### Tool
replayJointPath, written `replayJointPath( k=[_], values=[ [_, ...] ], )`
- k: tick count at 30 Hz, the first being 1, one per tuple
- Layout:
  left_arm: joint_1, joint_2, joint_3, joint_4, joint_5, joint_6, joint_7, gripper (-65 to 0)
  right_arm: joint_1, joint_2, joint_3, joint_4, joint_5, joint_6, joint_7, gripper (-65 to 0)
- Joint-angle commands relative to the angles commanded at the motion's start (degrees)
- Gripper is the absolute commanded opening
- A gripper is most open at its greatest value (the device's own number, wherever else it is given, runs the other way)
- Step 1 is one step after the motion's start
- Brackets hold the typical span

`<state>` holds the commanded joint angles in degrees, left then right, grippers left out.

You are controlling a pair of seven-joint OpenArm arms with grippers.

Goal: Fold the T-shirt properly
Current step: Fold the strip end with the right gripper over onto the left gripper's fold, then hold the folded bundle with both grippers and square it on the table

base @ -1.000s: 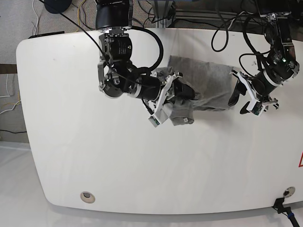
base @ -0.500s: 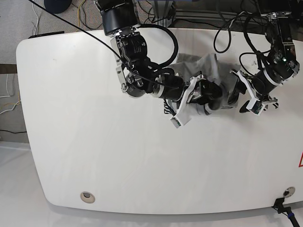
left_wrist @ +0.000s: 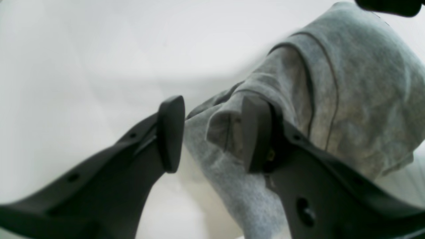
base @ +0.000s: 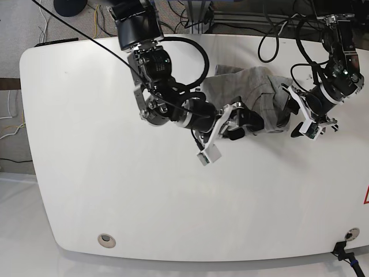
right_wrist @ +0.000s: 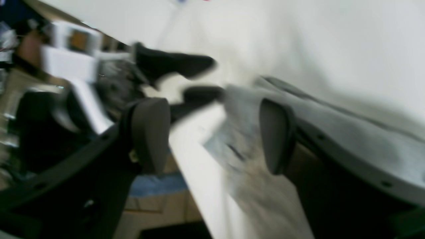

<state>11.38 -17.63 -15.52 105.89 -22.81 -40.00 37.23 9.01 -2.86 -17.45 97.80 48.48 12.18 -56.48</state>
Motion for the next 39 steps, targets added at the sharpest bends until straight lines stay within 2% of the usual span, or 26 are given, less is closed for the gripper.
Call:
replayJointPath(
  k=[2,4,6,8,11,14,16,19,22,32,34,37,39],
  values=[
    [0.62,0.88,0.0,0.09,3.08,0.0,-0.09,-43.8,0.0,2.64,-0.09,1.05,-0.26,0.09,0.26,-23.9],
    [0.88,1.93,0.0,0.09,4.75,0.0,-1.41,-44.9,-0.35,4.57,-0.18,3.6,-3.16,0.44,1.23,-24.4],
    [2.73,2.11,0.7,0.09,6.07,0.0,-5.01,-45.0,-0.44,5.8,-0.62,5.45,-6.68,0.53,1.23,-26.0],
    [3.43,1.85,4.31,0.09,9.58,0.0,-8.7,-45.0,-0.44,6.77,-2.64,6.51,-9.93,0.53,1.58,-27.9],
    [5.45,2.2,6.68,0.09,16.88,0.0,-14.24,-45.0,-0.44,8.35,-7.56,8.53,-14.68,0.53,4.04,-28.8],
    [6.77,2.11,9.49,0.0,20.48,0.0,-20.22,-45.0,-1.05,9.05,-12.57,9.58,-21.1,0.53,6.42,-28.8],
    [7.38,1.93,10.29,-0.09,22.51,0.0,-22.68,-45.0,-2.9,9.05,-13.71,9.67,-24.53,0.53,9.76,-28.8],
    [7.47,1.93,10.11,-0.09,25.32,0.0,-23.47,-45.0,-4.31,9.05,-14.95,9.23,-27.52,0.53,11.87,-28.8],
    [7.56,1.93,9.23,1.67,25.23,0.0,-23.56,-45.0,-5.1,9.05,-14.95,9.23,-29.45,0.53,12.04,-28.8],
    [7.65,2.81,7.82,6.86,25.14,0.0,-23.56,-45.6,-5.1,10.29,-14.15,9.23,-29.63,0.53,13.19,-29.0],
    [6.77,3.08,7.82,6.24,25.23,0.0,-23.56,-51.9,-5.36,10.2,-12.84,9.23,-29.63,0.53,13.27,-29.5],
    [5.71,4.84,7.82,3.6,25.23,0.0,-23.56,-61.7,-5.54,10.29,-10.99,9.14,-29.63,0.53,16.0,-36.8],
    [5.27,5.1,7.74,1.85,25.32,0.0,-23.56,-65.0,-5.27,10.29,-10.81,7.12,-29.54,0.53,17.14,-41.0]
  ],
)
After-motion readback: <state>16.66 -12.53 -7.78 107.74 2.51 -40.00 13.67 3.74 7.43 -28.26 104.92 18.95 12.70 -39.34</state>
